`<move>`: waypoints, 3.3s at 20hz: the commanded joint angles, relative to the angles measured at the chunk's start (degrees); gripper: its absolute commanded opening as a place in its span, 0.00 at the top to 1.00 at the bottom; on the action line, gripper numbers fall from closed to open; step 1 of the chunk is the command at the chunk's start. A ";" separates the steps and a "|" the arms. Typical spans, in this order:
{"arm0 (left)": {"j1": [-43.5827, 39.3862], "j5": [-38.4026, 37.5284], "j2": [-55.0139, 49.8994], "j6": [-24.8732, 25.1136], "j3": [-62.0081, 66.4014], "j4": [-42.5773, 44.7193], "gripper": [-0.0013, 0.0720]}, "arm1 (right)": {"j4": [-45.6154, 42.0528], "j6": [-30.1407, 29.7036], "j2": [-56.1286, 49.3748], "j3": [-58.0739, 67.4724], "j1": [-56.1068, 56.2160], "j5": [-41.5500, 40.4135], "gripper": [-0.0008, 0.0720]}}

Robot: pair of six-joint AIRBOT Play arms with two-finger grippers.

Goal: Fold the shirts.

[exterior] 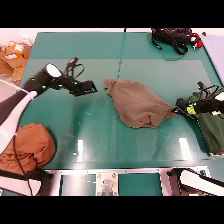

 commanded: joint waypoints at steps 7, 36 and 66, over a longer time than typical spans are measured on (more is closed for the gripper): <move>-10.27 23.08 -11.43 11.41 0.00 -22.62 0.02 | 2.12 -0.39 -5.11 1.16 2.95 -3.39 0.96; 3.82 -14.51 43.34 7.21 30.51 11.65 0.95 | 5.79 1.79 35.91 42.10 2.29 9.60 0.96; 11.34 -36.33 10.82 -6.16 2.27 7.82 0.14 | 8.70 -8.48 2.29 2.91 -6.34 0.55 0.40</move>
